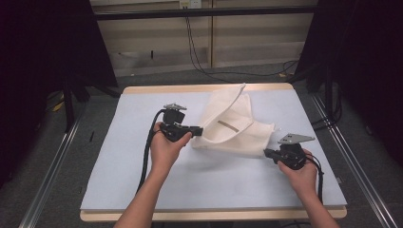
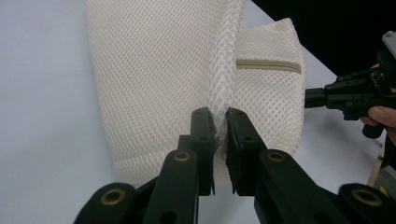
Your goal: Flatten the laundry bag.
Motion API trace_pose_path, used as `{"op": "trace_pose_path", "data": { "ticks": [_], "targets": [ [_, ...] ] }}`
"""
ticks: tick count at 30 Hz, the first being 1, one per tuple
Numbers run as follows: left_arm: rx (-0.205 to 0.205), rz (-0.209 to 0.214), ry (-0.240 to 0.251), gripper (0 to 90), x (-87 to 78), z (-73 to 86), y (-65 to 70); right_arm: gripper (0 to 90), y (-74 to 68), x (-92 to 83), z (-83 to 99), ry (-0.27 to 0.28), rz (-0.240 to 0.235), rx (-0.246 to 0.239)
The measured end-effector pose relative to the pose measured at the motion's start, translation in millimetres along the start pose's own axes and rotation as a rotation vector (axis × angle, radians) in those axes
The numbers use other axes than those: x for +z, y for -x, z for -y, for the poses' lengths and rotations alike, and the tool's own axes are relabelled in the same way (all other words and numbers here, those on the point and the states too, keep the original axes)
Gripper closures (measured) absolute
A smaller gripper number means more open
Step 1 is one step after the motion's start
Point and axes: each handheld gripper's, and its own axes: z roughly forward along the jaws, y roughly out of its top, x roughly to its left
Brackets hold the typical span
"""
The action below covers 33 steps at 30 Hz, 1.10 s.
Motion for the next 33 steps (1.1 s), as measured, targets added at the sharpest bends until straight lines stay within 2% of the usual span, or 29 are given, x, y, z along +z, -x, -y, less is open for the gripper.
{"op": "trace_pose_path", "data": {
  "ticks": [5, 6, 14, 21, 22, 33],
  "targets": [
    [-0.012, -0.015, 0.007, 82.3, -5.1, 1.2, -6.2, 89.9, 0.3, 0.1, -0.2, -0.005, 0.001, -0.003],
    [-0.024, -0.017, 0.013, 82.3, -6.5, 1.5, -7.6, 89.9, 0.3, 0.2, -0.2, -0.006, 0.001, -0.002],
    [-0.033, -0.039, 0.009, 82.3, -13.7, 5.6, -17.8, 89.9, 0.6, 0.7, -0.5, -0.01, 0.002, -0.007],
    [-0.065, -0.058, 0.02, 82.2, -18.0, 13.2, -30.1, 89.8, 0.2, 0.9, -0.4, -0.01, 0.003, -0.007],
    [-0.066, -0.07, 0.016, 82.3, -21.3, 15.2, -35.2, 89.8, 0.2, 1.1, -0.4, -0.011, 0.005, -0.007],
    [-0.114, -0.123, 0.025, 82.1, -30.2, 20.2, -57.6, 89.8, -0.6, 1.2, -1.4, -0.01, 0.01, -0.009]
  ]
}}
